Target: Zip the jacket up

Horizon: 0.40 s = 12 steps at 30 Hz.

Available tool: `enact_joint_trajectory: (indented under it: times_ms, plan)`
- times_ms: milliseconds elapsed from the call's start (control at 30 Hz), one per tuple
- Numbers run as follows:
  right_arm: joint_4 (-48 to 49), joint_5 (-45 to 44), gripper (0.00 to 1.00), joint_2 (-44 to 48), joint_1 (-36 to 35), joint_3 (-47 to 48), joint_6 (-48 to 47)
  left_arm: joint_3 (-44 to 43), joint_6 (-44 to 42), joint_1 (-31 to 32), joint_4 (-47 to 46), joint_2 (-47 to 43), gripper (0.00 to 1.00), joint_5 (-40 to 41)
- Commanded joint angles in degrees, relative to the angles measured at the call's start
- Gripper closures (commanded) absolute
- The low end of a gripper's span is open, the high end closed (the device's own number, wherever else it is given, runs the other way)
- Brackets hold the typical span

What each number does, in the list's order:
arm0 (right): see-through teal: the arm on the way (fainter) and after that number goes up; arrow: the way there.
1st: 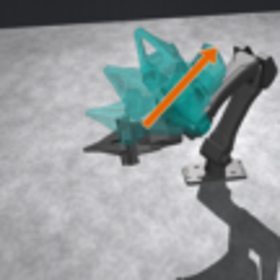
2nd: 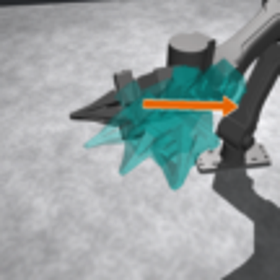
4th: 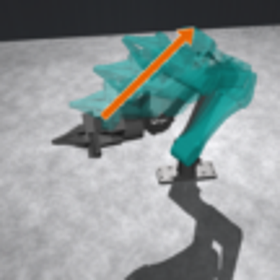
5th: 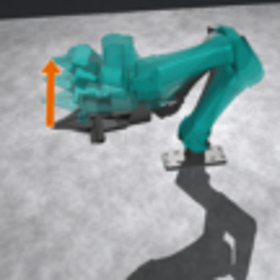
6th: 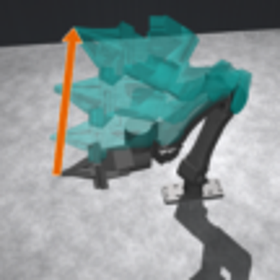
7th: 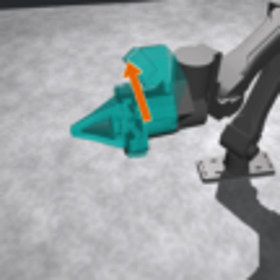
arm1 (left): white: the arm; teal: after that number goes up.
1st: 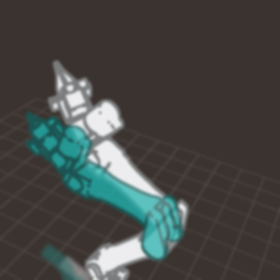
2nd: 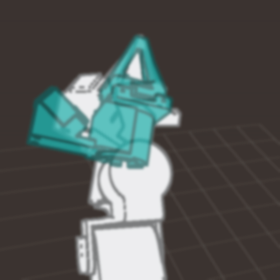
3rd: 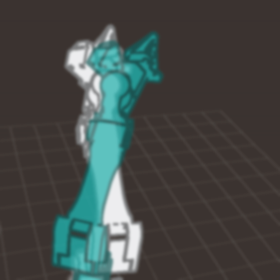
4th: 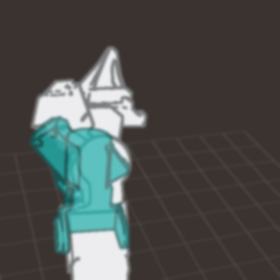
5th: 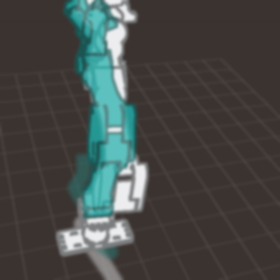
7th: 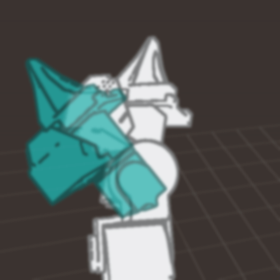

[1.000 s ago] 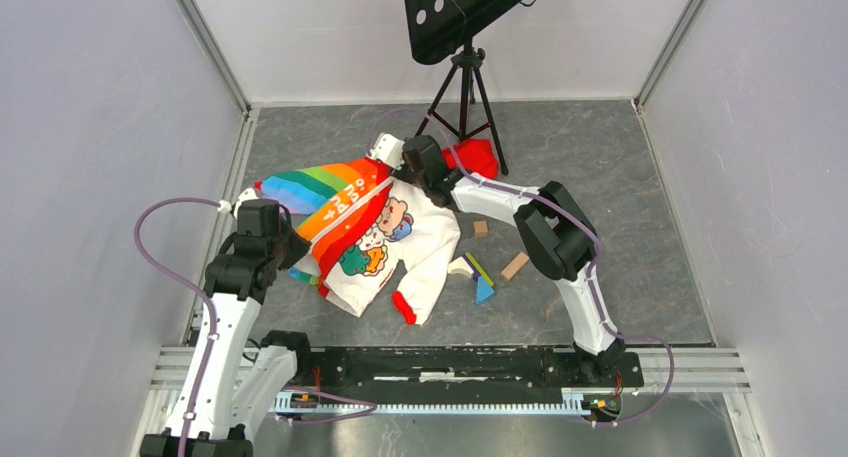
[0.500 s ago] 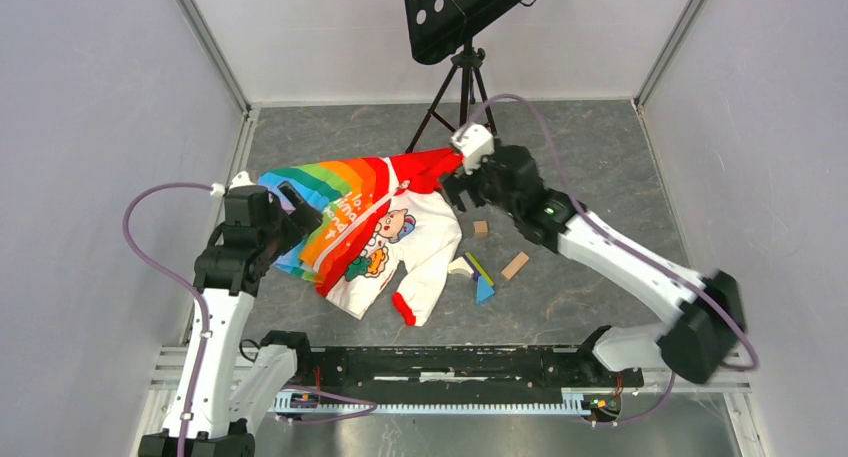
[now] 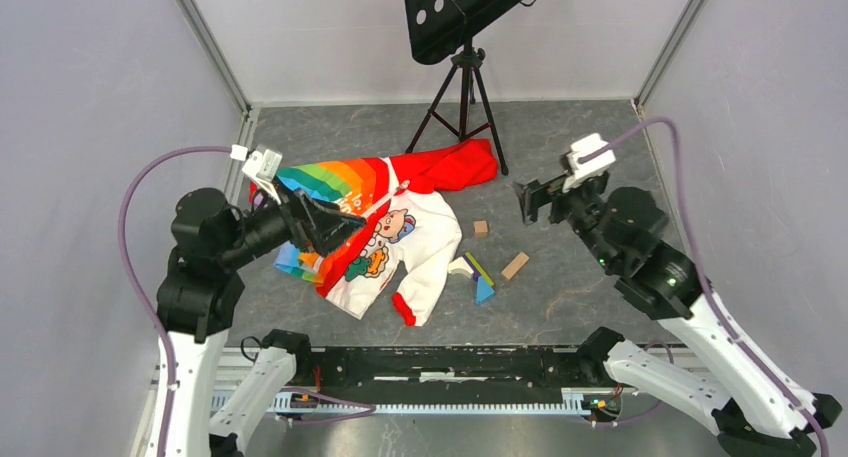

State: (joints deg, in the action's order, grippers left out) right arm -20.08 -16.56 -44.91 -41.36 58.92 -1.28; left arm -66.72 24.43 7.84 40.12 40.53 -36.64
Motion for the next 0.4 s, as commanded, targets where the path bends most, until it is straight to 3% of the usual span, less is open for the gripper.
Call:
enact_joint_trajectory:
  times_ms: [0,367]
  plan:
    - [-4.22,-6.87,0.02,1.15,0.14,7.93,0.14,-3.59,-5.12,5.4,-4.26,-1.87,0.0,-11.79]
    - [-5.11,-9.95,0.02,4.63,0.15,13.94,-0.66,-5.77,-10.1,8.44,-1.1,-9.44,0.0,-4.5]
